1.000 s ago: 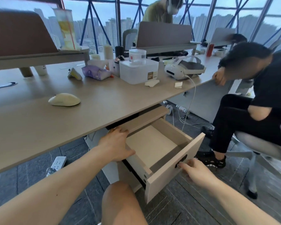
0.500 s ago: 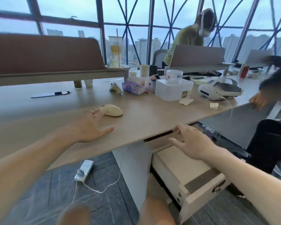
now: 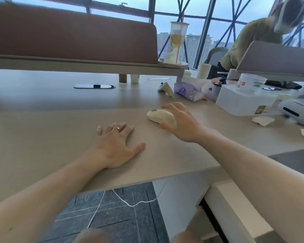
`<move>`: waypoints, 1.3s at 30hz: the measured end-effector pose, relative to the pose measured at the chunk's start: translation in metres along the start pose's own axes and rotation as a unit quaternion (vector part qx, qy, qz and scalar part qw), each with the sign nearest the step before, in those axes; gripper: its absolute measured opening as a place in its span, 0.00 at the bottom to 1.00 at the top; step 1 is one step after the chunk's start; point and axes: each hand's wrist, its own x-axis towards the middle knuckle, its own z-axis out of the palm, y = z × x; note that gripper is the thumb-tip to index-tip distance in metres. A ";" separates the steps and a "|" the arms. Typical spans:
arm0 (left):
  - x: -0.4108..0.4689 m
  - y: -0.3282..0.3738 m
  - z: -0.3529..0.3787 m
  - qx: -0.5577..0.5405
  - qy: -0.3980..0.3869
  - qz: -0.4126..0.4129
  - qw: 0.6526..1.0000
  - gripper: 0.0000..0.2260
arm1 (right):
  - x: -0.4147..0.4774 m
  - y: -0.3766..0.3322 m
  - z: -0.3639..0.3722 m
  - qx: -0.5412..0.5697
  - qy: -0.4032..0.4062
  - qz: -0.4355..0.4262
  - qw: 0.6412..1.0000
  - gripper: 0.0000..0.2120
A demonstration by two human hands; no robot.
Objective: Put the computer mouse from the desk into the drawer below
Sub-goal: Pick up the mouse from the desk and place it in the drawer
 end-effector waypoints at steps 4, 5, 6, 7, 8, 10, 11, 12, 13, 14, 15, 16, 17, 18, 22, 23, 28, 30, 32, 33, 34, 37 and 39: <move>0.003 -0.002 0.002 0.013 -0.011 0.001 1.000 0.46 | 0.030 0.008 0.023 -0.003 0.013 -0.003 1.000 0.34; 0.004 -0.002 0.002 0.016 -0.013 0.001 1.000 0.45 | 0.033 0.011 0.026 -0.004 0.014 -0.010 1.000 0.34; 0.005 -0.002 0.003 0.018 -0.014 0.001 1.000 0.45 | 0.035 0.013 0.029 -0.005 0.012 -0.021 1.000 0.32; 0.005 -0.002 0.003 0.020 -0.015 0.002 1.000 0.45 | 0.035 0.016 0.031 -0.007 0.011 -0.035 0.999 0.31; 0.005 -0.002 0.003 0.021 -0.015 0.002 1.000 0.46 | 0.034 0.018 0.033 -0.006 0.013 -0.046 0.999 0.29; 0.005 -0.002 0.003 0.022 -0.016 0.003 1.000 0.46 | 0.032 0.019 0.036 0.003 0.033 -0.048 0.998 0.27; 0.005 -0.001 0.003 0.022 -0.016 0.003 1.000 0.46 | 0.031 0.019 0.036 0.004 0.045 -0.040 0.998 0.28; 0.005 -0.001 0.003 0.024 -0.017 0.003 1.000 0.46 | 0.030 0.018 0.036 0.001 0.054 -0.032 0.998 0.28; 0.006 -0.002 0.002 0.028 -0.016 0.003 0.999 0.46 | 0.029 0.017 0.036 -0.006 0.058 -0.026 0.998 0.29; 0.006 -0.002 0.002 0.032 -0.017 0.003 0.999 0.45 | 0.028 0.017 0.035 -0.014 0.057 -0.020 0.998 0.30; 0.006 -0.002 0.002 0.035 -0.017 0.003 0.999 0.45 | 0.027 0.016 0.034 -0.022 0.053 -0.016 0.998 0.31; 0.005 -0.001 0.002 0.036 -0.017 0.003 0.999 0.45 | 0.026 0.016 0.033 -0.030 0.048 -0.013 0.998 0.31; 0.005 -0.001 0.002 0.036 -0.018 0.003 0.999 0.45 | 0.025 0.016 0.034 -0.038 0.042 -0.010 0.998 0.31; 0.005 -0.002 0.002 0.035 -0.018 0.002 0.999 0.45 | 0.024 0.016 0.035 -0.042 0.035 -0.010 0.998 0.31; 0.004 0.001 0.000 0.034 -0.023 -0.001 0.999 0.46 | 0.024 0.017 0.038 0.002 0.000 -0.041 0.999 0.27; 0.004 0.001 0.000 0.034 -0.025 -0.001 0.999 0.46 | 0.023 0.018 0.037 0.006 -0.004 -0.053 0.999 0.26; 0.002 0.003 -0.004 0.027 -0.031 -0.003 0.999 0.46 | -0.001 0.016 0.026 0.003 0.015 -0.068 0.998 0.21; 0.000 0.004 -0.005 0.018 -0.030 -0.003 0.999 0.46 | -0.020 0.018 0.017 0.010 0.033 -0.074 0.997 0.21; -0.002 0.004 -0.005 0.004 -0.012 0.000 1.000 0.46 | -0.042 0.024 0.004 0.009 0.042 -0.078 0.996 0.20; -0.004 0.005 -0.006 -0.006 0.009 0.005 1.000 0.44 | -0.054 0.027 -0.004 0.008 0.043 -0.081 0.996 0.20; -0.006 0.008 -0.006 -0.017 0.037 0.014 0.999 0.42 | -0.067 0.031 -0.011 0.007 0.046 -0.084 0.995 0.20; -0.019 0.032 -0.002 -0.058 0.098 0.084 0.990 0.33 | -0.107 0.045 -0.035 0.015 0.070 -0.080 0.994 0.20; -0.031 0.062 0.006 -0.106 0.082 0.160 0.978 0.29 | -0.135 0.055 -0.052 0.015 0.087 -0.070 0.994 0.21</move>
